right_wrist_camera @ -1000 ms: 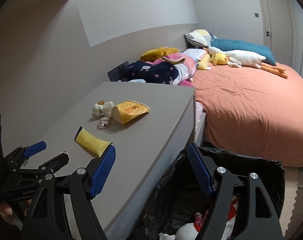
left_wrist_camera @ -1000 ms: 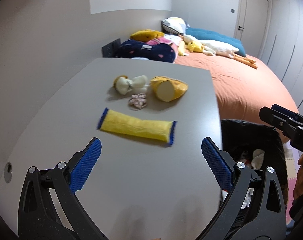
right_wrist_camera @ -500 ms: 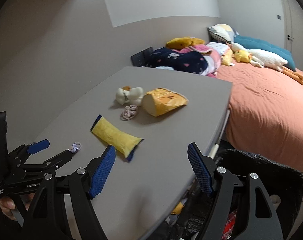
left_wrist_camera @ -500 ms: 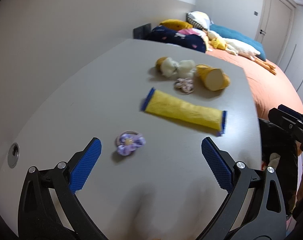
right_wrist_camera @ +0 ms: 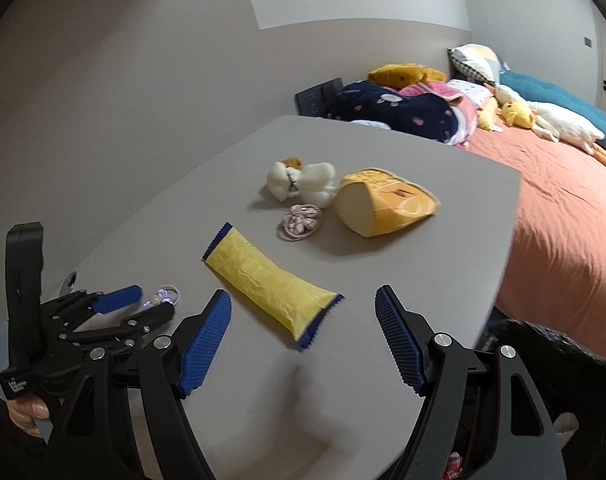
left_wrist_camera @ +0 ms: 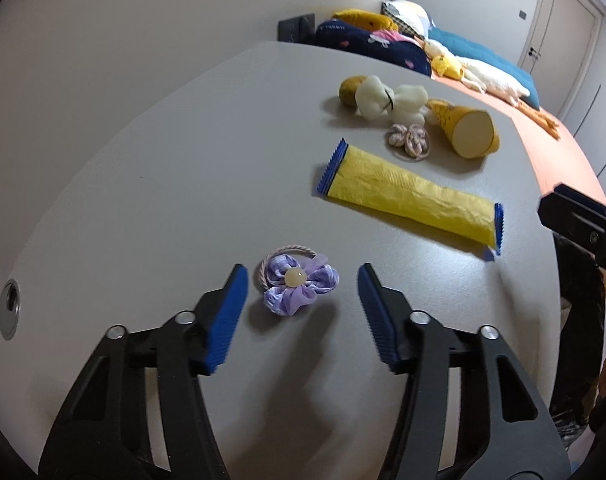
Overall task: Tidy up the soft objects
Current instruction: 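Grasp the purple flower hair tie with the left tool while the right tool grasps the yellow pouch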
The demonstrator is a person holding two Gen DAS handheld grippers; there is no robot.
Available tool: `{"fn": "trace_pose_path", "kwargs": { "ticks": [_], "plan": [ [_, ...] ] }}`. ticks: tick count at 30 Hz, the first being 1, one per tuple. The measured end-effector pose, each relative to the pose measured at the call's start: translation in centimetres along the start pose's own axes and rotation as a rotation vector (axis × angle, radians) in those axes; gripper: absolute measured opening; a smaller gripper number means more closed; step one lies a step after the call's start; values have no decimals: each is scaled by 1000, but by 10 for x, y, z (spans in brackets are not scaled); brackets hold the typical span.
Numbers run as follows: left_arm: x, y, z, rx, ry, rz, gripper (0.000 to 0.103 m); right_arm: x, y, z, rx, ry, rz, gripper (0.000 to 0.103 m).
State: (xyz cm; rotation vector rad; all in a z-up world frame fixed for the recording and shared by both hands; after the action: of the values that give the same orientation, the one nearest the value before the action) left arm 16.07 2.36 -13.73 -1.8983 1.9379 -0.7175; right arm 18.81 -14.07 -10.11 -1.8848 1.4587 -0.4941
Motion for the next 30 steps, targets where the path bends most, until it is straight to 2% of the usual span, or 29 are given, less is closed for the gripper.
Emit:
{"fn": "trace_pose_path", "kwargs": {
  "ticks": [7, 12, 16, 22, 25, 26, 30],
  "plan": [
    [-3, -1, 8, -1, -9, 23, 36, -19, -8, 31, -41, -25, -83, 75],
    [-7, -5, 8, 15, -1, 16, 27, -28, -4, 54, -103, -45, -130, 75],
    [-8, -8, 6, 25, 12, -3, 24, -31, 0, 70, -141, -41, -170, 75],
    [-14, -9, 6, 20, 12, -24, 23, -35, 5, 84, -177, 0, -252, 53],
    [-14, -8, 6, 18, 10, -26, 23, -37, 4, 85, -181, -16, -256, 34],
    [-15, -8, 6, 19, 9, -27, 23, -38, 4, 84, -182, -34, -250, 30],
    [-20, -11, 7, 17, 18, -78, 23, -40, 3, 79, -162, -50, -235, 29]
  ]
}}
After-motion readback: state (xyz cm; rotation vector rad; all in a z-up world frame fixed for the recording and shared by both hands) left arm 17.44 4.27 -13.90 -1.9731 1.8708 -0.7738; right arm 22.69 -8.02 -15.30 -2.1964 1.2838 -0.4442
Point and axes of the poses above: each gripper's, at about its wrist camera, not at the fingertips, and z roughly the way its jaws point, x to its right, y to its underside, the point moved 10 cm from there along z, roughly the way its jaws point, and after that the axes turned 8 degrees about -z, right-handed, at the moved point
